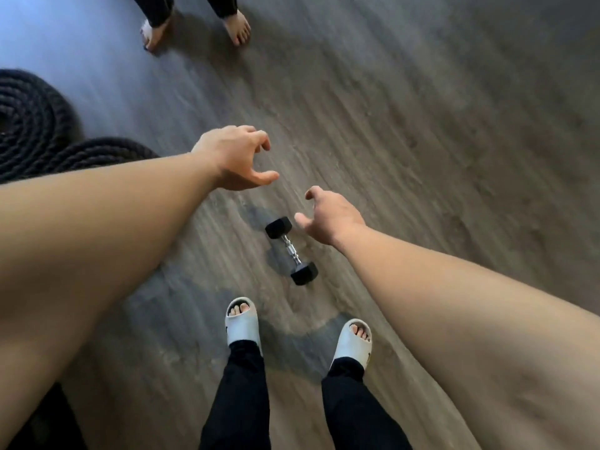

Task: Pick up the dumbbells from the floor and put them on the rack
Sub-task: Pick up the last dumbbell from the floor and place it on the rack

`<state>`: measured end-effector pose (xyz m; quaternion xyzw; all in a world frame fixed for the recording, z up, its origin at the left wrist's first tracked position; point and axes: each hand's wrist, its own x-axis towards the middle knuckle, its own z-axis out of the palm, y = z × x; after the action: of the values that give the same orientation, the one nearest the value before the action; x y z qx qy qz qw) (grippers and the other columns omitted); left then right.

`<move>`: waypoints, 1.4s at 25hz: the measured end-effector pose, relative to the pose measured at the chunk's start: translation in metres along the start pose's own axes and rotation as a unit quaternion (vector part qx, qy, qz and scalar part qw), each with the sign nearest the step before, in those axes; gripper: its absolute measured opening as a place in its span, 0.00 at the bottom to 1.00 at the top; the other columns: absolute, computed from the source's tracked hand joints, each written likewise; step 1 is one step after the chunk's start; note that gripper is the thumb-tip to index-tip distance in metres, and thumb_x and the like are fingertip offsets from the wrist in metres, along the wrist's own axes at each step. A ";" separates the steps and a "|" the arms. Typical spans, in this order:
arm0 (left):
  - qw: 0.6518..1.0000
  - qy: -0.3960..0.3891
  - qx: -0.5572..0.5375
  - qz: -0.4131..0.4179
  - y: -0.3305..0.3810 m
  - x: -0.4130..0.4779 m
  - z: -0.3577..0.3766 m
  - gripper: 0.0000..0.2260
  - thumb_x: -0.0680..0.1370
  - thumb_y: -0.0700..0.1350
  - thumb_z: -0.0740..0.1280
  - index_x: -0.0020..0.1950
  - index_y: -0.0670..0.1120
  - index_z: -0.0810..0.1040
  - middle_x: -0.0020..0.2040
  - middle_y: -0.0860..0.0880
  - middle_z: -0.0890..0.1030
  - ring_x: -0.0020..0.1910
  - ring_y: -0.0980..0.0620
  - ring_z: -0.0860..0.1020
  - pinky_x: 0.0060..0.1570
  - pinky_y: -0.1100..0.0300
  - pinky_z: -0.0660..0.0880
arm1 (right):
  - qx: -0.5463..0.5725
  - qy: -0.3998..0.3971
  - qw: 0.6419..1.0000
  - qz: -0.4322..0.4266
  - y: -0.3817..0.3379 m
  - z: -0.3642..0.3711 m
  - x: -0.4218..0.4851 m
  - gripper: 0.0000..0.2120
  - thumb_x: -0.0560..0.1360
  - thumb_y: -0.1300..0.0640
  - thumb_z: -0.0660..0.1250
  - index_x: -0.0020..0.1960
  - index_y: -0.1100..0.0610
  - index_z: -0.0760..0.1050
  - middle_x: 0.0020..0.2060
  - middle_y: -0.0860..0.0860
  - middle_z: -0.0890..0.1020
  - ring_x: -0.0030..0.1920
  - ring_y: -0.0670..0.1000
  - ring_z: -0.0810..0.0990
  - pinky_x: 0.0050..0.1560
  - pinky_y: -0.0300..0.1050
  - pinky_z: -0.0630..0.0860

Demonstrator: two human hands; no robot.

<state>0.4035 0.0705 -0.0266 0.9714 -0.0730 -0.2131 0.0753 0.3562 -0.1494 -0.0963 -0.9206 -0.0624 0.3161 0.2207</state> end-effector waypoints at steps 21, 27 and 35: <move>0.987 -0.133 -0.086 -0.025 -0.085 0.183 0.435 0.49 0.60 0.78 0.68 0.74 0.53 0.67 0.71 0.49 0.71 0.68 0.44 0.72 0.65 0.42 0.72 | 0.079 -0.076 0.985 0.135 0.171 0.359 0.210 0.33 0.73 0.40 0.72 0.70 0.57 0.69 0.60 0.56 0.79 0.61 0.58 0.79 0.53 0.50 0.75; 0.985 -0.135 -0.105 -0.016 -0.085 0.176 0.476 0.41 0.65 0.64 0.78 0.73 0.51 0.67 0.64 0.47 0.73 0.62 0.42 0.76 0.61 0.44 0.75 | 0.085 -0.114 0.979 0.148 0.174 0.382 0.218 0.20 0.73 0.46 0.74 0.59 0.56 0.75 0.53 0.55 0.82 0.51 0.59 0.81 0.47 0.49 0.77; 0.984 -0.107 -0.138 -0.025 -0.089 0.172 0.487 0.32 0.71 0.59 0.75 0.70 0.52 0.67 0.60 0.47 0.75 0.58 0.40 0.76 0.55 0.49 0.74 | 0.113 -0.083 0.983 0.118 0.170 0.389 0.215 0.09 0.74 0.59 0.67 0.38 0.55 0.69 0.35 0.52 0.76 0.35 0.57 0.74 0.28 0.43 0.64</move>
<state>0.3613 0.0718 -0.5487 0.9247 -0.0267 -0.3260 0.1950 0.2853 -0.1038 -0.5649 -0.8611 0.0646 0.4205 0.2782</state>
